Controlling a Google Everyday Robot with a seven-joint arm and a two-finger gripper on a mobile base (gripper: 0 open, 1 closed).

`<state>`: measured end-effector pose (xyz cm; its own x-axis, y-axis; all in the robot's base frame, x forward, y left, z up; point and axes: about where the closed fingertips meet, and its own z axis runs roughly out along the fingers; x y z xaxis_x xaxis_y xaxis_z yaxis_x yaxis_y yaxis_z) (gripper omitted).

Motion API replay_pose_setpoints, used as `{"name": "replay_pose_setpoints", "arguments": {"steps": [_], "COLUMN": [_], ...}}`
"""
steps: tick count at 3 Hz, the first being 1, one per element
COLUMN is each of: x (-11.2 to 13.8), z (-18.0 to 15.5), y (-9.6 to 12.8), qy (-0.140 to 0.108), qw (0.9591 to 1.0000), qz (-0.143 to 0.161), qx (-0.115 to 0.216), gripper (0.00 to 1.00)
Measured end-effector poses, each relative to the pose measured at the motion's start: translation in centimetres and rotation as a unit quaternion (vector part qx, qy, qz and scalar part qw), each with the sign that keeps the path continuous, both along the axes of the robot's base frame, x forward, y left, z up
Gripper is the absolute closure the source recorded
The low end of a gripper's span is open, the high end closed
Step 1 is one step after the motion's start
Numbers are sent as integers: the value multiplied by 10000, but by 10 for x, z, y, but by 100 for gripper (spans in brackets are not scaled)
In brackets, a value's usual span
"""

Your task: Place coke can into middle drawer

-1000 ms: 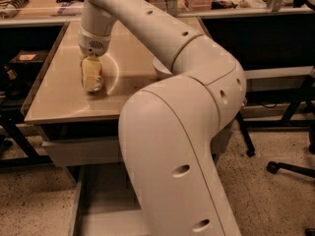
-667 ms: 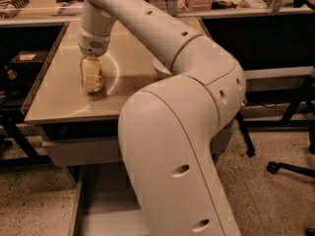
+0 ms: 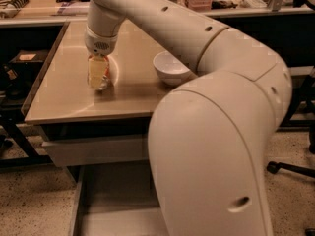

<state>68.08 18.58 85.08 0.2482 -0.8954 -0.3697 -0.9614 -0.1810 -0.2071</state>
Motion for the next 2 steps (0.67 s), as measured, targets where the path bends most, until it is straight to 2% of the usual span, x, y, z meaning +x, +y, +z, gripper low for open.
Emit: {"name": "replay_pose_setpoints", "arguments": {"steps": [1,2], "x": [-41,-41], "z": [2,2], "y": [-27,-27], "qy": [-295,-295], "qw": [9986,9986], "qz": [-428,-428], "qx": [46,47], "gripper": [100,100]}}
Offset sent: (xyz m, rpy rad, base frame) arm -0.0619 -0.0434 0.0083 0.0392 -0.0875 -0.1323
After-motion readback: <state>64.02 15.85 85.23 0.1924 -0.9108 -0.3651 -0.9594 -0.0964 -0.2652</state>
